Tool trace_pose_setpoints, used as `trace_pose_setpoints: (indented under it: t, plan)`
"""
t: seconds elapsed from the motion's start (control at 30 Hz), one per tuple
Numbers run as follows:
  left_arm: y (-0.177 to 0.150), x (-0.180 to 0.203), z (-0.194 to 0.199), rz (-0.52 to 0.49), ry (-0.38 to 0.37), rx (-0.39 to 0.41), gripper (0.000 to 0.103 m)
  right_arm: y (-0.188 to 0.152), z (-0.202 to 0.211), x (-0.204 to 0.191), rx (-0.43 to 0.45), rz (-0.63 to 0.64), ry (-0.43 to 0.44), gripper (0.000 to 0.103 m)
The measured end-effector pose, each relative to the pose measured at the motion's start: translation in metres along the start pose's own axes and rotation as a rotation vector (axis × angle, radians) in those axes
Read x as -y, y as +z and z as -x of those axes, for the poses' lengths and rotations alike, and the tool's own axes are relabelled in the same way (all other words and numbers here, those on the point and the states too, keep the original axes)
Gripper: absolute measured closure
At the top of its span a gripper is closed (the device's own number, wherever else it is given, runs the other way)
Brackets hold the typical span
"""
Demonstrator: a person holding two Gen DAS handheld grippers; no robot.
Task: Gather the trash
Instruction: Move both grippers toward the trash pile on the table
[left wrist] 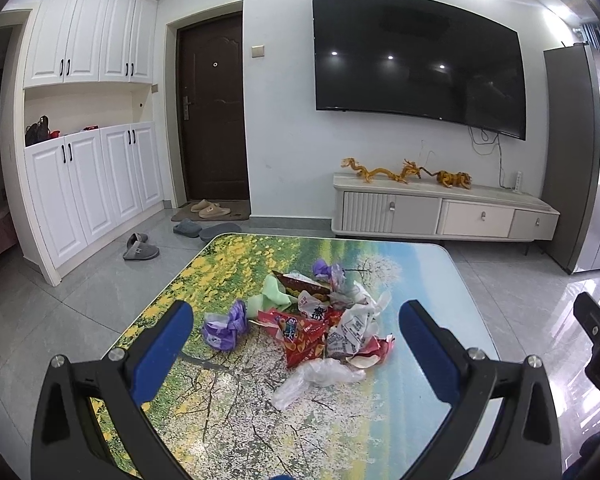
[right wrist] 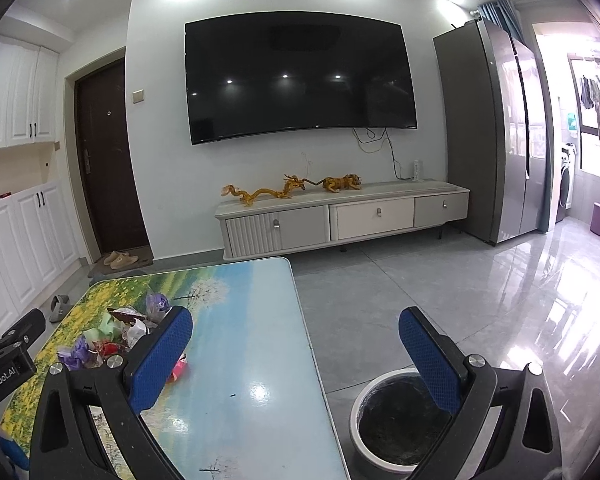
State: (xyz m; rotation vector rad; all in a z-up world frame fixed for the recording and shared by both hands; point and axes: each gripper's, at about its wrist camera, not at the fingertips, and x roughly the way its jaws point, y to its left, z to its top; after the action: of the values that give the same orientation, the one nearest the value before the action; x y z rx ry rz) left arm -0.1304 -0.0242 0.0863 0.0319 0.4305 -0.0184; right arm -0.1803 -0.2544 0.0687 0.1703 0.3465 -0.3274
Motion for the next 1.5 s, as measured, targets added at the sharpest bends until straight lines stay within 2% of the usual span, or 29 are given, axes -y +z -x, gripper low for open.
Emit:
trace_pose_setpoints:
  t: [0.13,0.43,0.87,1.2,1.5]
  plan:
    - [-0.001,0.002,-0.001,-0.007,-0.016,-0.009,0.0,-0.002,0.0,-0.002,0.003,0.023,-0.012,0.0]
    - [-0.003,0.005,-0.003,-0.014,-0.038,-0.015,0.0,-0.001,-0.002,0.007,0.009,-0.019,-0.01,0.0]
    - [-0.007,0.016,-0.006,-0.027,-0.073,-0.005,0.0,-0.008,-0.016,0.008,-0.052,-0.012,-0.003,0.0]
    - [-0.012,0.043,-0.019,-0.062,-0.13,-0.016,0.0,-0.012,-0.026,0.028,-0.078,0.021,-0.098,0.0]
    - [-0.017,0.058,-0.037,-0.075,-0.161,-0.04,0.0,-0.019,-0.04,0.048,-0.122,-0.002,-0.146,0.0]
